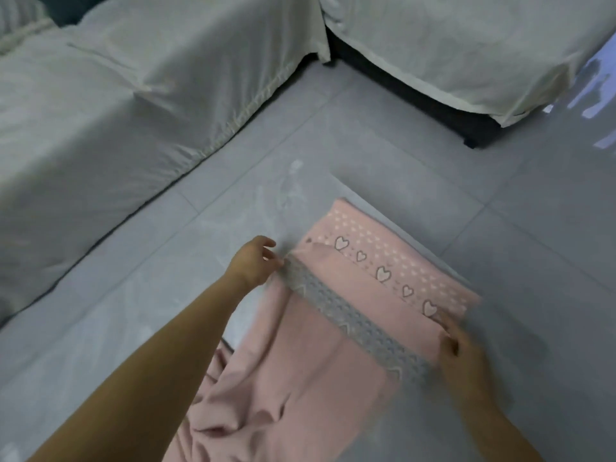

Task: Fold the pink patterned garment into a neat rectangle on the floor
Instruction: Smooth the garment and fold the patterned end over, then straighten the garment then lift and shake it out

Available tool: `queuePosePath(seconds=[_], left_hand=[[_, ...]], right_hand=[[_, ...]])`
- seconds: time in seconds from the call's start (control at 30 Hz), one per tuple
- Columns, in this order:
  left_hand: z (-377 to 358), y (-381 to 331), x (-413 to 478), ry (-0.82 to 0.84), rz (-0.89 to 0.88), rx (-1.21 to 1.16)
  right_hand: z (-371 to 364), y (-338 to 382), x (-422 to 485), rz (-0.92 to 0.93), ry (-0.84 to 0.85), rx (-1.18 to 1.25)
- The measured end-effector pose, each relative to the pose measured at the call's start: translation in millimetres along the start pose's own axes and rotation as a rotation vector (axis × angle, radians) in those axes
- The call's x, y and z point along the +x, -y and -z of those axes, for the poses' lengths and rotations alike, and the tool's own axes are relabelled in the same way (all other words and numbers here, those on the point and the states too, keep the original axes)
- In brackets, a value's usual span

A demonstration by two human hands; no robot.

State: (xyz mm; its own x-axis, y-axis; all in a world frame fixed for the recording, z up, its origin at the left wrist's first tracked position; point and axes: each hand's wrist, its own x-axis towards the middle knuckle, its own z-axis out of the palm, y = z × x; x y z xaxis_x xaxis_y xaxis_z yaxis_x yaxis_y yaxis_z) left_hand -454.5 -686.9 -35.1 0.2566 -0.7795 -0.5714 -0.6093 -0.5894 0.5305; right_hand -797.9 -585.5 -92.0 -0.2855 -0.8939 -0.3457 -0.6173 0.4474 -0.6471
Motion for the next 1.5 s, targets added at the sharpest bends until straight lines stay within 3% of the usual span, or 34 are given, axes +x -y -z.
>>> queuePosePath(seconds=[0.13,0.23,0.33,0.43,0.57,0.67,0.73,0.97,1.13,1.23,1.37,1.5], left_hand=[[21.9,55.2,-19.6,-0.002,0.112,0.082],[31.6,90.6,-36.9,0.101,0.183,0.133],[24.3,111.4,-53.2,0.244,0.156,0.203],[8.6,114.8,-62.2,0.258,0.127,0.095],[-8.1,109.9,-64.6,0.196,0.102,0.038],[-14.6,109.1,-67.3,0.206,0.103,0.137],[-18.0,107.7,-69.0,0.217,0.061,0.215],[-30.8,106.8,-78.2,0.021,-0.085,0.123],[-31.8,104.4,-83.1,0.059,-0.061,-0.035],[-22.8,109.6,-86.6,0.102,0.006,-0.1],[-6.9,115.5,-91.9,0.145,0.013,0.031],[8.6,114.3,-101.5,0.219,-0.053,0.21]], right_hand=[[-15.2,11.0,-16.4,0.355,-0.187,-0.411],[-48.1,24.8,-73.2,0.533,-0.012,-0.359],[-72.1,27.0,-145.6,0.306,0.143,-0.163],[-87.7,32.0,-194.2,0.046,0.158,-0.045],[-97.2,50.0,-201.0,0.012,0.076,-0.064],[-106.1,43.2,-199.7,-0.306,-0.001,0.215],[-113.2,37.7,-204.5,-0.424,-0.035,0.322],[-135.4,45.8,-200.5,-0.581,-0.157,0.176],[-136.7,51.5,-201.7,-0.515,-0.226,0.33],[-138.2,52.3,-218.6,-0.594,-0.192,0.468],[-147.8,66.7,-225.1,-0.703,-0.056,0.445],[-141.0,68.7,-217.3,-0.611,-0.035,0.475]])
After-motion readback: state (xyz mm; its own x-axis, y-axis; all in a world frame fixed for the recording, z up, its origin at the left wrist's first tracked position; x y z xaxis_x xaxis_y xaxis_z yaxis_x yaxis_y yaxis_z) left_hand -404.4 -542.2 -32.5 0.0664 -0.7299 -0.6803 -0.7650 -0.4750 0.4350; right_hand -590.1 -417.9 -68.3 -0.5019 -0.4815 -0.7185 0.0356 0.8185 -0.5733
